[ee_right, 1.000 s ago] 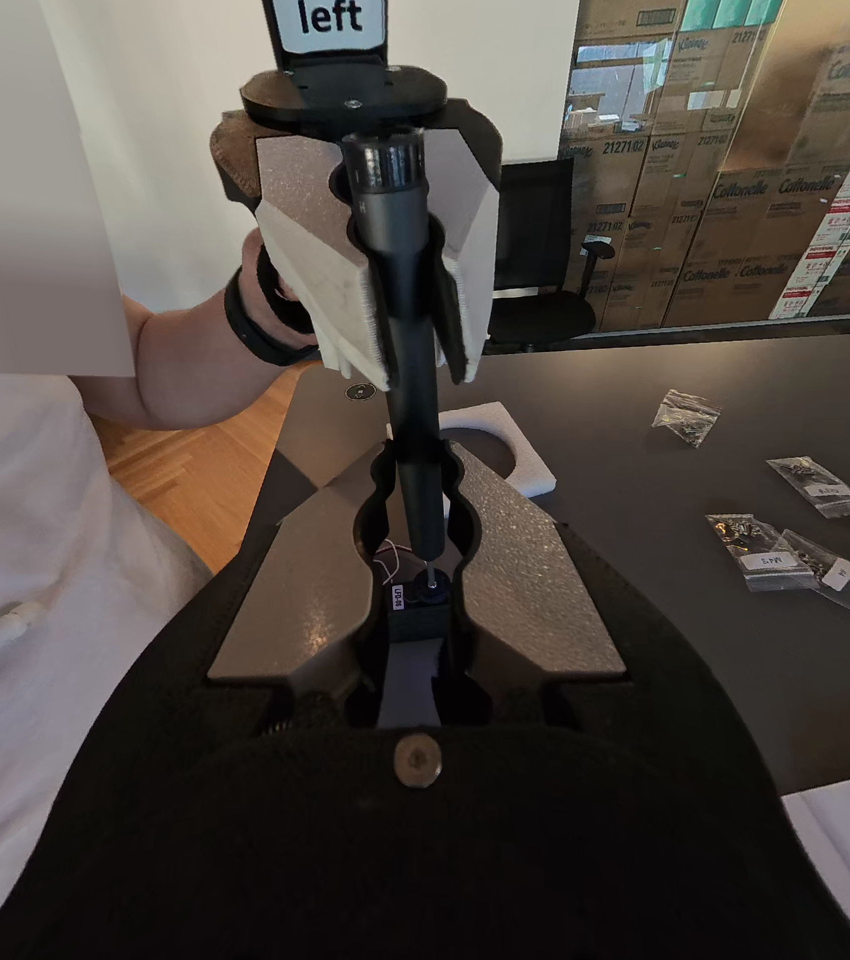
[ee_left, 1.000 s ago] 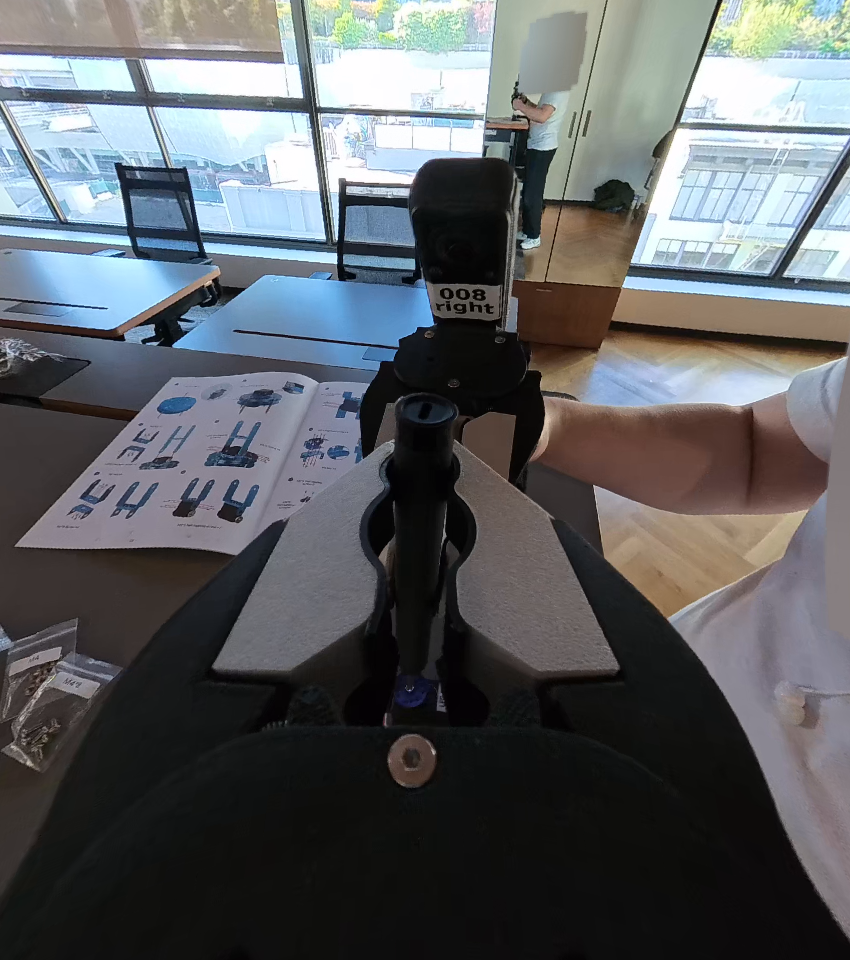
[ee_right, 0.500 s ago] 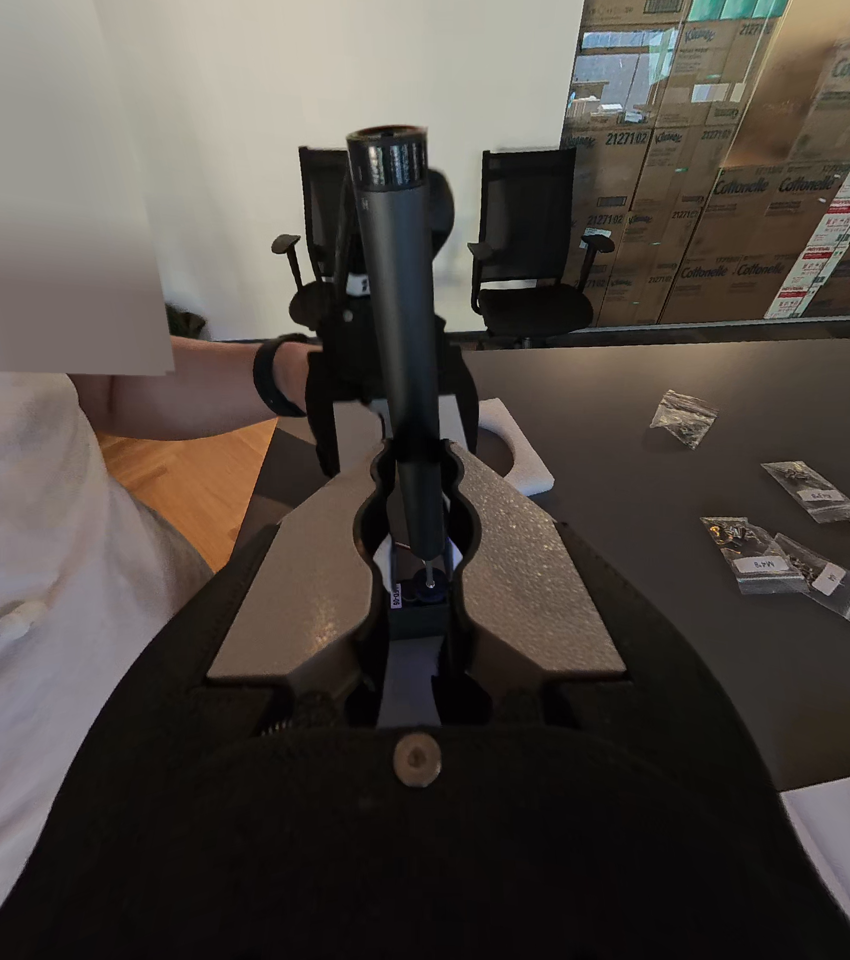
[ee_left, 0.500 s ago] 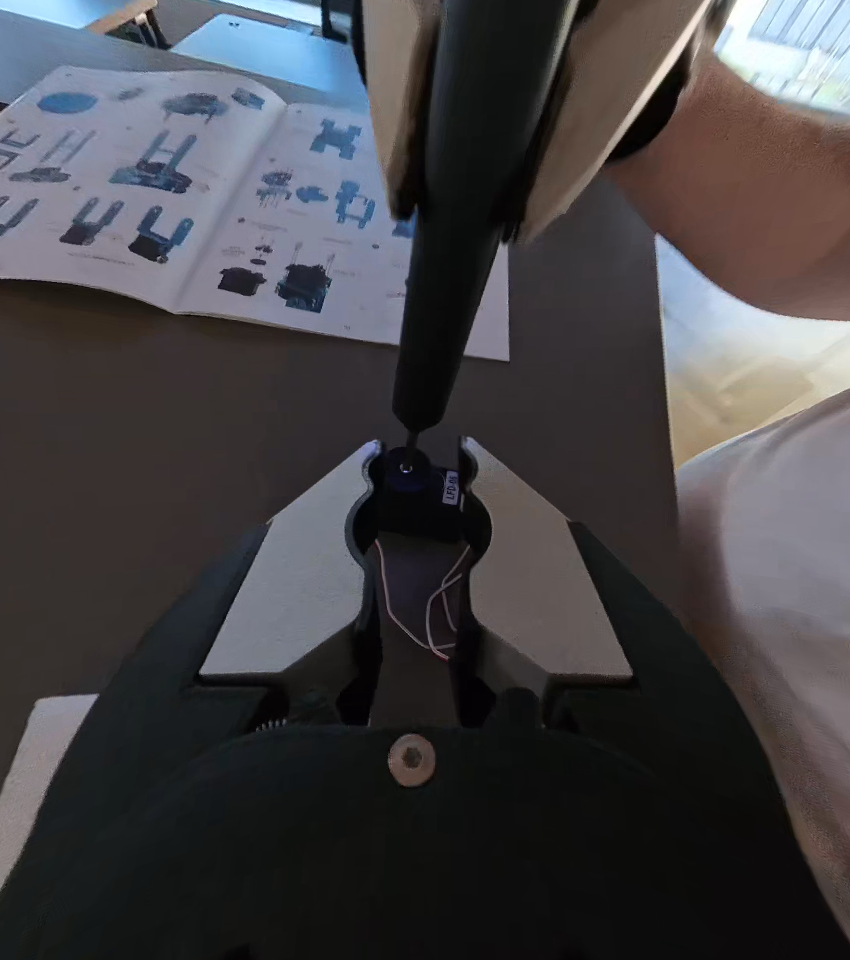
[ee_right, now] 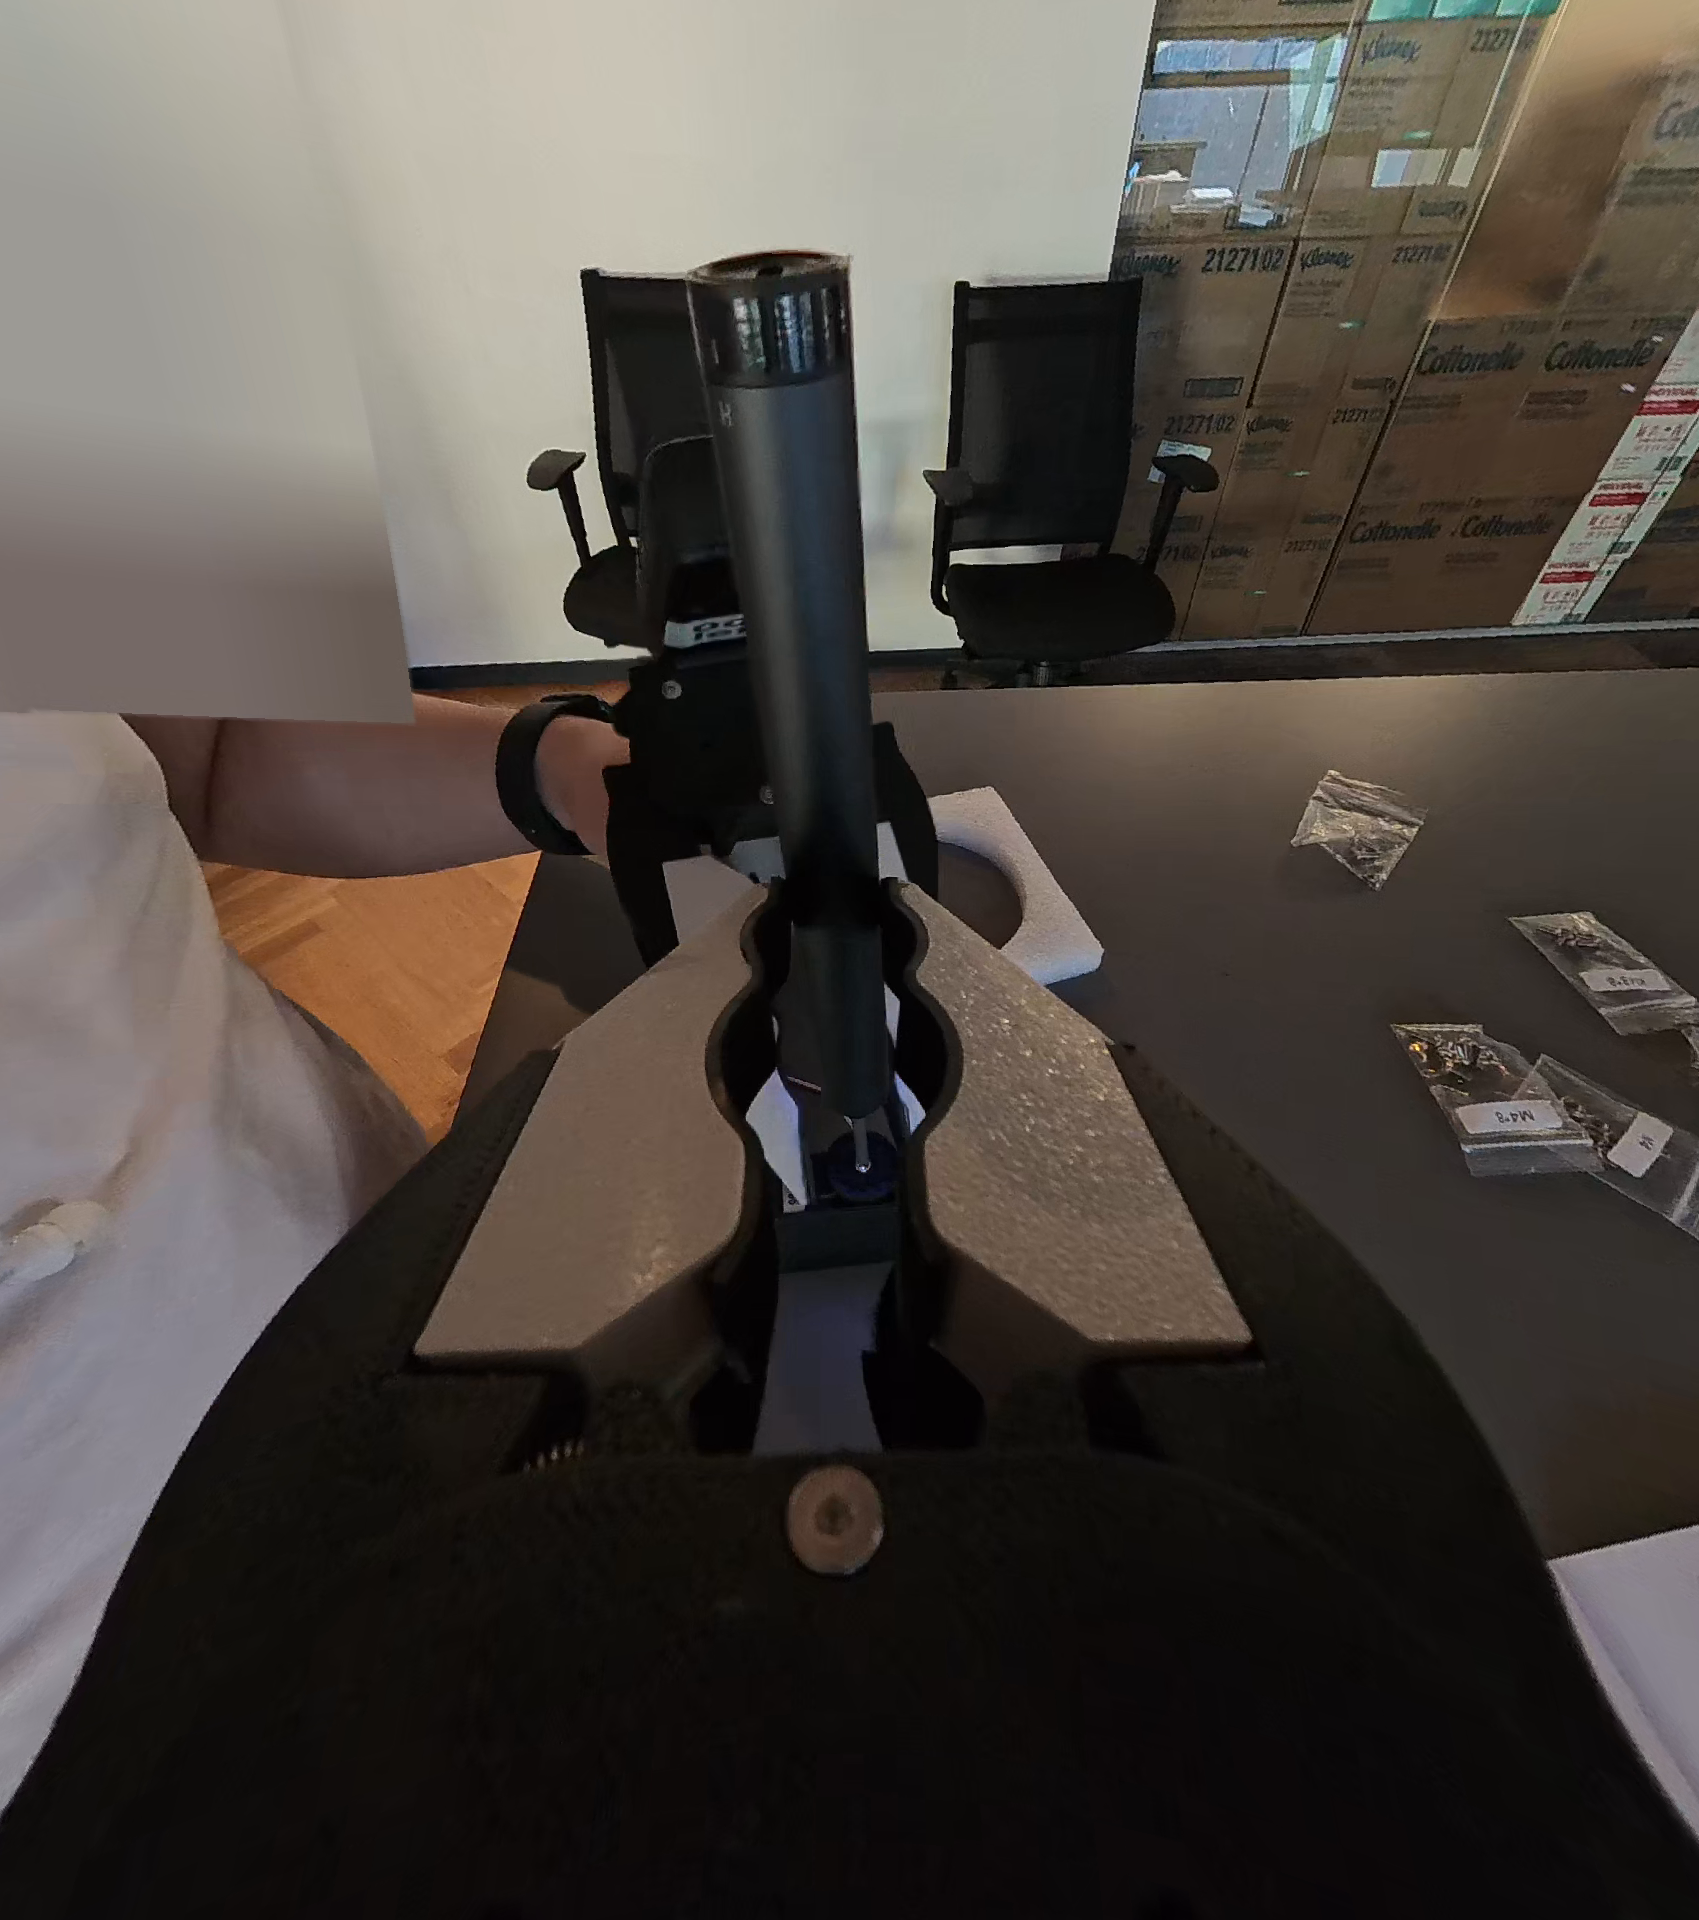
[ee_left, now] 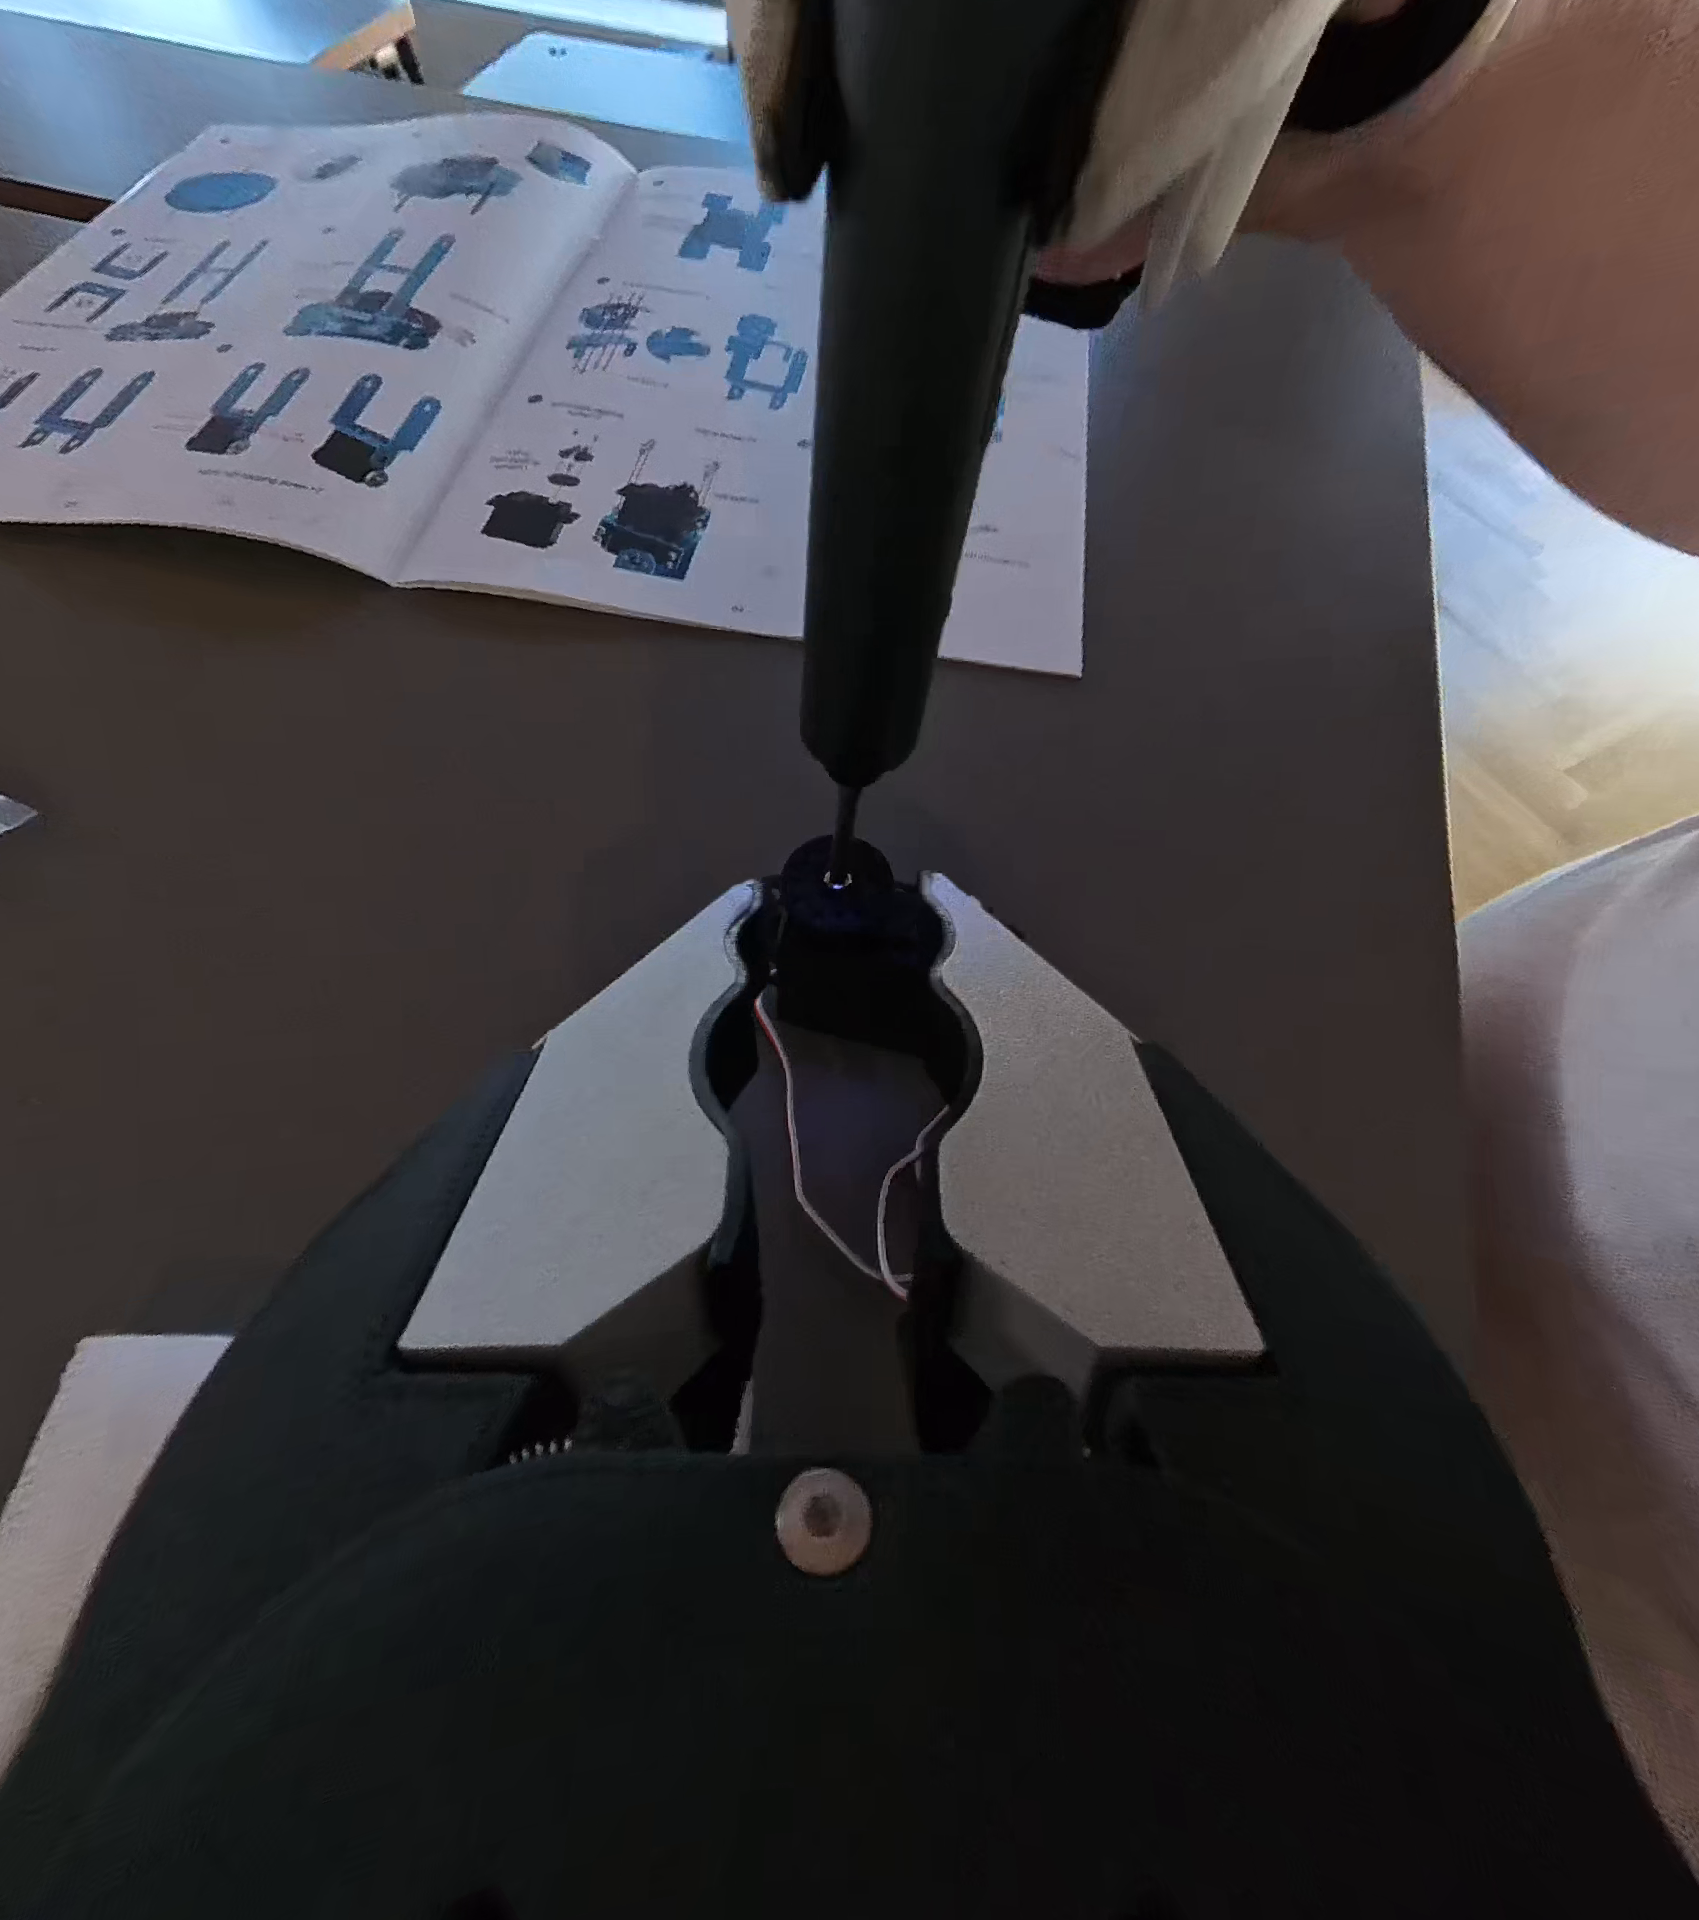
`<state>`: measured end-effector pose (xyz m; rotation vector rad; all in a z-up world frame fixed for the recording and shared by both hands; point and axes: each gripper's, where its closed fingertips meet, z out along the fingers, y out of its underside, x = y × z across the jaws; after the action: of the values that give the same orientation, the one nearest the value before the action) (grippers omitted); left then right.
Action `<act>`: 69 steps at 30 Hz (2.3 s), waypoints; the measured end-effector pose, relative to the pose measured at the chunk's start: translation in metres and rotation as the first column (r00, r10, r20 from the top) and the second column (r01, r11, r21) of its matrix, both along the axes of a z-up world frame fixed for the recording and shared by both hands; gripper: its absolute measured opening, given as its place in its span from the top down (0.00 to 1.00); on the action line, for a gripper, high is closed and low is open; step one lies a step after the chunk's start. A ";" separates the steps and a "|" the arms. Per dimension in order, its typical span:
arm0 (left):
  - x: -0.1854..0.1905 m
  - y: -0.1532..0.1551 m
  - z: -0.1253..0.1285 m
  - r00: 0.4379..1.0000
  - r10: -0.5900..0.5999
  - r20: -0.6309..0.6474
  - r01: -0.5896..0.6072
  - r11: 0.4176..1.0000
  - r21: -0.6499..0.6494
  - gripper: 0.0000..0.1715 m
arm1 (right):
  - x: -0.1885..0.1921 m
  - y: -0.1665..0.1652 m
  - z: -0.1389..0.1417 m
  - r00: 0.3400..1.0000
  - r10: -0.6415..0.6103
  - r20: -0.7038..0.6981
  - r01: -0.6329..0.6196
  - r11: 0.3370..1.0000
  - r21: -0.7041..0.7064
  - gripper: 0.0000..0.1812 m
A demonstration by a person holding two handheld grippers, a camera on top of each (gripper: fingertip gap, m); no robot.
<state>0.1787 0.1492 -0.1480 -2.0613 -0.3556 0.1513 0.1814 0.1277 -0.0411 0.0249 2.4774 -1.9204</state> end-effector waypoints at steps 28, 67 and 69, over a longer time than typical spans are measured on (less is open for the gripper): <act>-0.001 0.002 0.001 1.000 0.015 -0.010 -0.014 0.999 0.052 0.89 | -0.003 0.004 -0.001 1.000 -0.006 -0.005 0.006 1.000 -0.011 0.92; -0.002 0.011 0.042 0.996 -0.002 -0.088 0.020 0.978 0.207 0.91 | -0.002 -0.003 -0.003 0.947 -0.307 -0.095 0.307 0.952 -0.012 0.86; -0.003 0.012 0.042 0.996 0.001 -0.089 0.016 0.981 0.194 0.91 | -0.005 -0.002 -0.003 0.925 -0.367 -0.103 0.367 0.930 -0.020 0.87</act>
<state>0.1758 0.1609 -0.1064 -1.8565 -0.2958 0.1952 0.1767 0.1255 -0.0440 0.4304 2.7001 -2.1009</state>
